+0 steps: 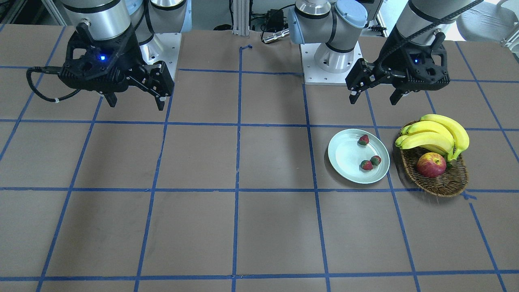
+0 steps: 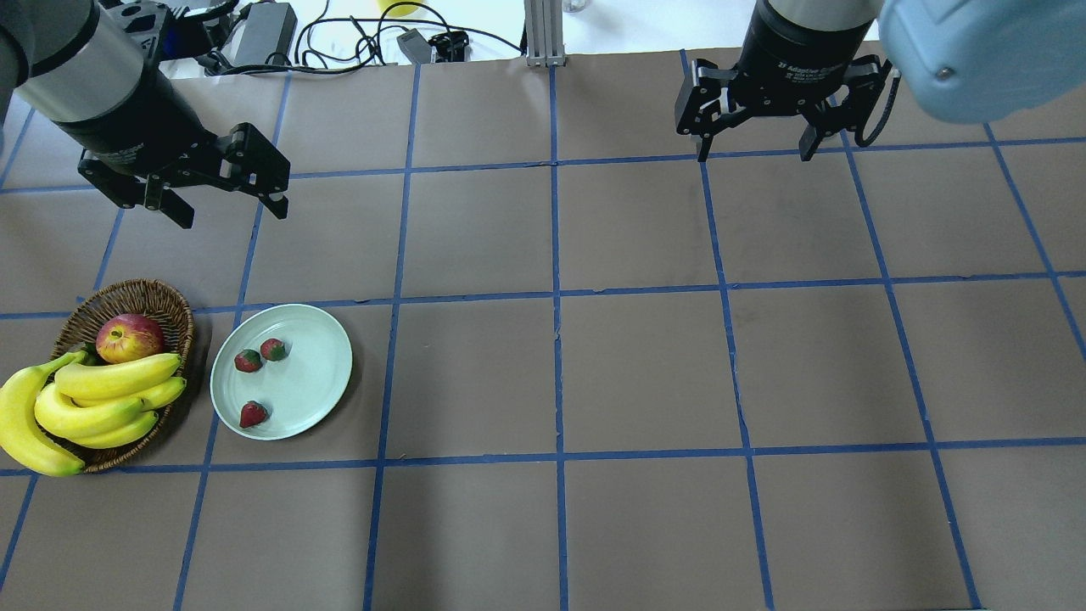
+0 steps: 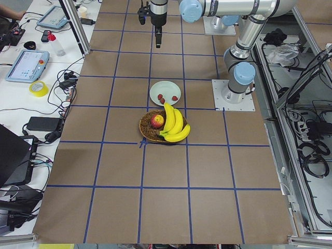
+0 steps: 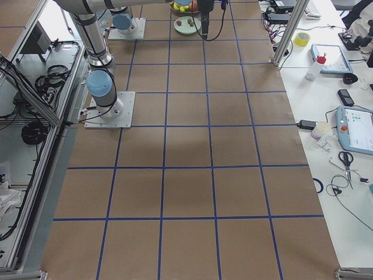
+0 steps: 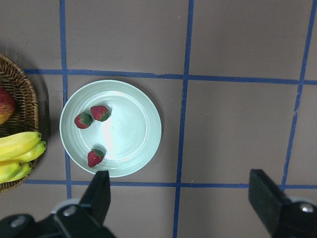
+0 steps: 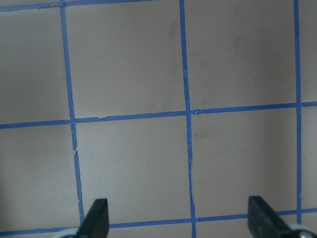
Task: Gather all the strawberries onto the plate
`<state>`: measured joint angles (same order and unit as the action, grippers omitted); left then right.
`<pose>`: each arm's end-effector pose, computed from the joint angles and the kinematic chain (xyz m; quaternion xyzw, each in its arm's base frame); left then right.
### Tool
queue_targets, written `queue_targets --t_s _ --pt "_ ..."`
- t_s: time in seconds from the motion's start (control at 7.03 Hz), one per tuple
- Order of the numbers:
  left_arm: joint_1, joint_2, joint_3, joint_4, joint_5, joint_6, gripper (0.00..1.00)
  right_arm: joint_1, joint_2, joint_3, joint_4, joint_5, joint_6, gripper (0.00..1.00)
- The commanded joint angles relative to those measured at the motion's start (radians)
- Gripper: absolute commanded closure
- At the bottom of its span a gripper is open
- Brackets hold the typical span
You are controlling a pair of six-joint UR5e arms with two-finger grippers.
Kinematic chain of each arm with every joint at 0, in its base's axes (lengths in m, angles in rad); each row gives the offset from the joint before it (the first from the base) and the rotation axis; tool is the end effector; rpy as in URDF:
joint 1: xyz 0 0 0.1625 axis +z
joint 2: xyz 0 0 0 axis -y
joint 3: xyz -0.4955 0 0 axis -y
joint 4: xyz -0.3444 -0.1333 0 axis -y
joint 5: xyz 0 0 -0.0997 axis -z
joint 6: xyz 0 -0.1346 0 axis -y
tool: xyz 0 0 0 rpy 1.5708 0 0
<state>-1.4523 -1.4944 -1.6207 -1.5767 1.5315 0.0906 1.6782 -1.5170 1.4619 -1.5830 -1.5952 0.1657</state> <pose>-0.0893 -0.4224 0.5333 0.0137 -0.9997 0.0123 0.0185 0.1806 -0.4623 0.5487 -0.0295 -0.9989 0.0350 0.0075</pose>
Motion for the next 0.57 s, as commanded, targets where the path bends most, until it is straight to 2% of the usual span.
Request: queue_targets --t_s 0.0,0.43 --pt "0.000 0.011 0.001 -0.052 -0.001 0.020 0.00 0.000 0.000 0.000 0.000 0.001 0.000 0.00" --pt "0.000 0.014 -0.004 -0.054 0.001 0.020 0.00 0.000 -0.002 0.000 0.000 -0.005 0.000 0.00"
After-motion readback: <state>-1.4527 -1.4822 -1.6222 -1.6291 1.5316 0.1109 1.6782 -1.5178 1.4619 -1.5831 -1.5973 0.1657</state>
